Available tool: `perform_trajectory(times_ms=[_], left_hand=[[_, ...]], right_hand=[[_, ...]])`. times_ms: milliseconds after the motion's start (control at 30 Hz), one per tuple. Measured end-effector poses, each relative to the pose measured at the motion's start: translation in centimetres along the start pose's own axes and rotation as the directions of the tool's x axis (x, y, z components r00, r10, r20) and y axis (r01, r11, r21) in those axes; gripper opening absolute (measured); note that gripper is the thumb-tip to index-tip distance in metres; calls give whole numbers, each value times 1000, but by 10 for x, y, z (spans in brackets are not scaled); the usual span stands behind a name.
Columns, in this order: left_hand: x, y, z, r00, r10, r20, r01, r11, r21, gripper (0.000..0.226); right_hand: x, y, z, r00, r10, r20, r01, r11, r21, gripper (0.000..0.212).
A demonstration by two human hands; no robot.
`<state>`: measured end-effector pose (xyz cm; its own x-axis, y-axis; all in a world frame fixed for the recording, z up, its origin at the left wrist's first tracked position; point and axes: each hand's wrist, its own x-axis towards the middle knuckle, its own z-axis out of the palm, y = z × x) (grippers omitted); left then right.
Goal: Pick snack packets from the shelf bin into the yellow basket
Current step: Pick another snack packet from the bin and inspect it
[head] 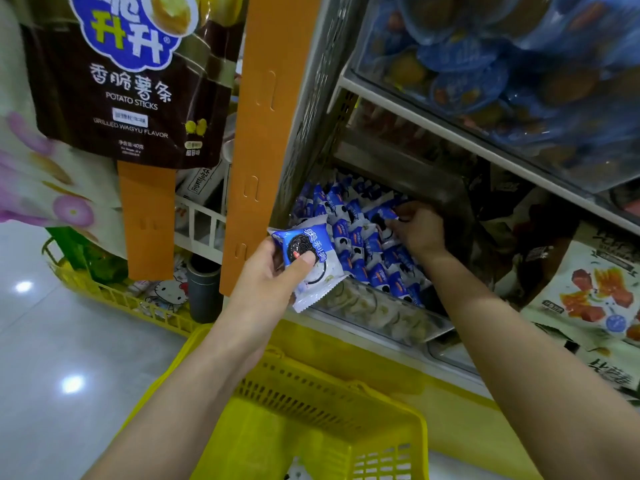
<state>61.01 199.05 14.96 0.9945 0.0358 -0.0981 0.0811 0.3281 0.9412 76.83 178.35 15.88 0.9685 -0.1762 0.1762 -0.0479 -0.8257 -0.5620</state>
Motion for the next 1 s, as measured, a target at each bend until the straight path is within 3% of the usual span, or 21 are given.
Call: perform_trajectory(times_ms=[200, 367, 533, 633, 700, 833, 933, 1000], left_hand=[[1, 5, -4, 999, -11, 39, 11, 1000, -6, 20], [-1, 7, -2, 998, 0, 70, 1, 1000, -15, 24], [-1, 6, -1, 996, 9, 85, -11, 1000, 19, 29], [-2, 3, 1, 995, 28, 93, -33, 998, 51, 21], [-3, 2, 3, 996, 33, 81, -38, 997, 73, 17], [-5, 0, 6, 998, 29, 57, -35, 994, 108, 18], [-6, -2, 7, 997, 19, 71, -28, 992, 126, 19], [-8, -5, 9, 994, -2, 109, -14, 989, 147, 18]], right_hand=[[9, 2, -7, 995, 38, 87, -15, 967, -255, 28], [13, -9, 11, 973, 98, 209, -107, 994, 32, 26], [17, -11, 16, 966, 45, 255, -40, 999, -22, 27], [14, -12, 8, 940, 47, 339, -22, 997, -75, 30], [4, -17, 3, 947, 2, 322, 30, 995, -94, 33], [-36, -35, -13, 976, -198, 90, 179, 967, 181, 22], [-78, -46, -34, 938, -306, 162, 211, 877, 432, 21], [-104, -46, -43, 908, -329, 261, 179, 866, 468, 20]])
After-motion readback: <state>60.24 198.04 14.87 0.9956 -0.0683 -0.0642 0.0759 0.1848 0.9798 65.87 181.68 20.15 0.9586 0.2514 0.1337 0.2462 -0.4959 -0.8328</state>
